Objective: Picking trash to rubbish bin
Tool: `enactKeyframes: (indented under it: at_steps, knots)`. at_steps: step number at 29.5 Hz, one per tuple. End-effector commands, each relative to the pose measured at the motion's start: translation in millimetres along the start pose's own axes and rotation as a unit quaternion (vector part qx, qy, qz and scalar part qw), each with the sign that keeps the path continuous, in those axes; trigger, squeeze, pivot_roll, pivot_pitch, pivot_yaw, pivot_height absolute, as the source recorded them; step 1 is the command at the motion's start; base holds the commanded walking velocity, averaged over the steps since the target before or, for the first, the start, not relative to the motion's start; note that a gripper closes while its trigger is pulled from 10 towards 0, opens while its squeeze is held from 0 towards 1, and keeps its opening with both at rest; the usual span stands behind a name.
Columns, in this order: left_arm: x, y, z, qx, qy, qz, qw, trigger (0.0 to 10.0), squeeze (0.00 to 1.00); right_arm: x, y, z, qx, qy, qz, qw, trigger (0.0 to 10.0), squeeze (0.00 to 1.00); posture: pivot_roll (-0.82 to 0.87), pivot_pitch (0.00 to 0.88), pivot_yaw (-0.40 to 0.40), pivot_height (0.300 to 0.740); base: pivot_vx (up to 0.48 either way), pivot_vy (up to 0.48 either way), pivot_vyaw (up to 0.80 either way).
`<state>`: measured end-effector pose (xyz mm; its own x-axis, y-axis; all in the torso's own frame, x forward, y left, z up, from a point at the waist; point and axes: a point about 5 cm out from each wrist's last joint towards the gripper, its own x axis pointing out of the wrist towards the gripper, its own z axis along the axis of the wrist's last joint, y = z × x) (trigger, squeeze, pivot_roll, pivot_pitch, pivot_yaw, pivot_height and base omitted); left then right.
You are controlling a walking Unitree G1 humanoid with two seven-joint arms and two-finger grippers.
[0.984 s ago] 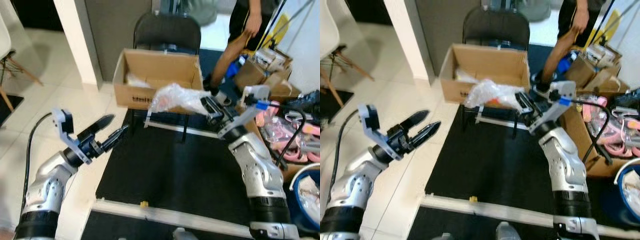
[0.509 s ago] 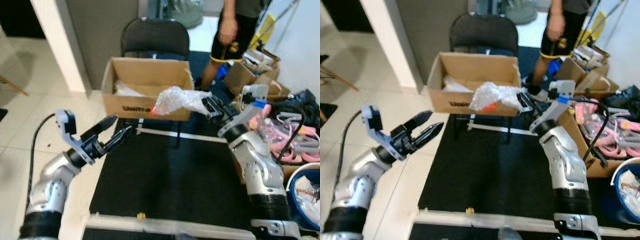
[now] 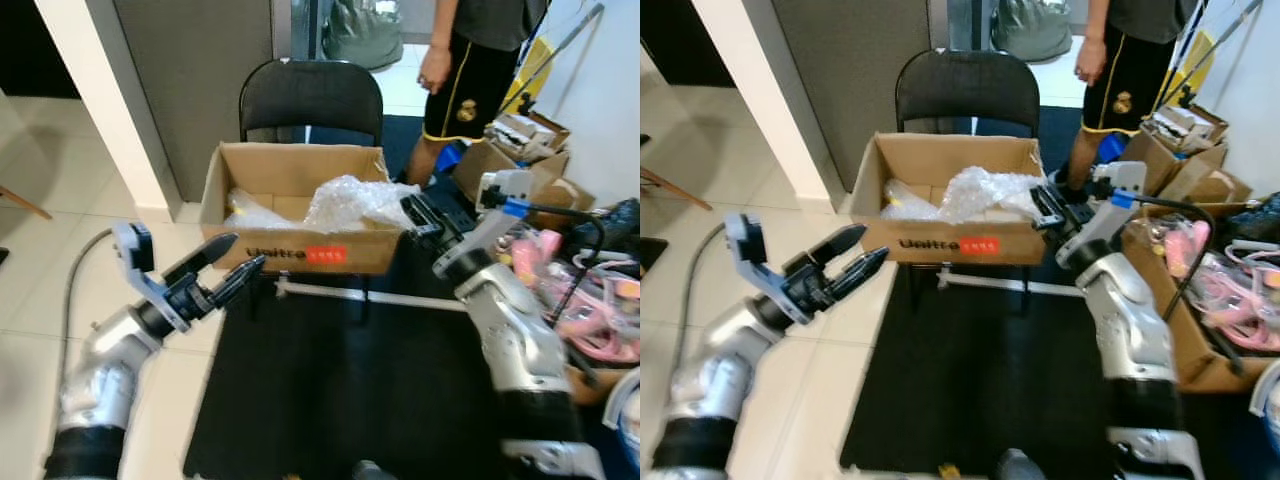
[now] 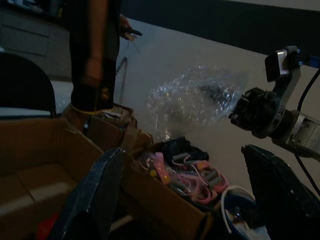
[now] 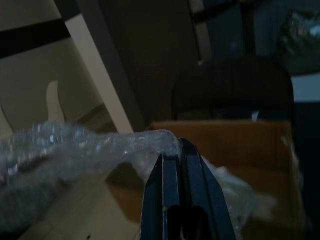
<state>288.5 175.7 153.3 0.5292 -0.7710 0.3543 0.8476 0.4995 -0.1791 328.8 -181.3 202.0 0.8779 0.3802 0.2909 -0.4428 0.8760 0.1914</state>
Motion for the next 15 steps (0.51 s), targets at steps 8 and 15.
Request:
enactKeyframes:
  at_steps: [8, 15]
  knots:
    - [-5.6, 0.4, -1.9, -0.002, 0.009, 0.006, 1.0, 10.0, 0.0, 0.5, 5.0, -9.0, 0.005, 0.013, 0.003, 1.0, 10.0, 0.0, -0.01, 0.123, 0.015, 0.74, 0.39, 0.0, 0.0]
    - [-6.4, -0.5, -3.3, -0.004, 0.009, 0.005, 1.0, 10.0, 0.0, 1.0, 7.2, -14.9, 0.006, 0.024, 0.003, 1.0, 10.0, 0.0, -0.01, 0.123, 0.015, 0.74, 0.393, 0.0, -0.34]
